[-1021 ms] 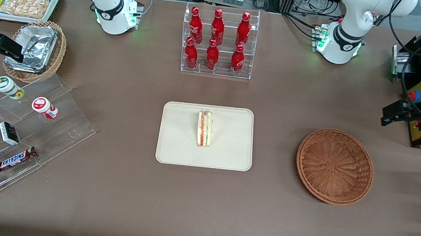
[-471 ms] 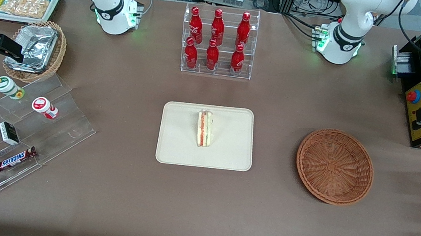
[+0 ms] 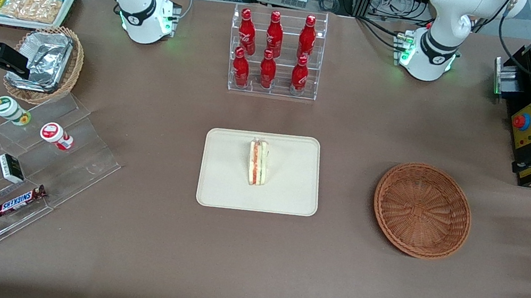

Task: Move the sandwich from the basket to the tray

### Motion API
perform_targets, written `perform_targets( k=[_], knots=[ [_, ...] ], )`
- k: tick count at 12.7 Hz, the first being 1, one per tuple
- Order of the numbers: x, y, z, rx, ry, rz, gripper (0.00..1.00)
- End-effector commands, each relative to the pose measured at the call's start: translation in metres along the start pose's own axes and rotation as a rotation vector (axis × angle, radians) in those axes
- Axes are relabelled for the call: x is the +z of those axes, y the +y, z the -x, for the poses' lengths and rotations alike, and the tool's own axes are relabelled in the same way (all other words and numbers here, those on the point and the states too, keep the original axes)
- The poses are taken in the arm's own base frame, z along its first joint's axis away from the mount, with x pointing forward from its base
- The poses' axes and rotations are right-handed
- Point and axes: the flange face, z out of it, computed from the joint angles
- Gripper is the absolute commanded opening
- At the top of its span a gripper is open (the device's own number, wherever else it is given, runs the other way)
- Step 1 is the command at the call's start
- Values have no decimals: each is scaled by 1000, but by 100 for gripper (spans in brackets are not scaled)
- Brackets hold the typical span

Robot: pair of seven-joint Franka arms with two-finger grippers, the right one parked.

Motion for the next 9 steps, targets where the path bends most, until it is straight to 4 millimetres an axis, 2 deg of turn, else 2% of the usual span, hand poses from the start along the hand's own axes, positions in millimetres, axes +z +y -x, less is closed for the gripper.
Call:
perform_targets(
  k=[1, 5, 9],
  knots=[
    [-11, 6, 8, 18, -41, 2, 100],
    [-16, -3, 12, 4, -43, -3, 100],
    [-19, 5, 13, 18, -36, -4, 100]
  ],
)
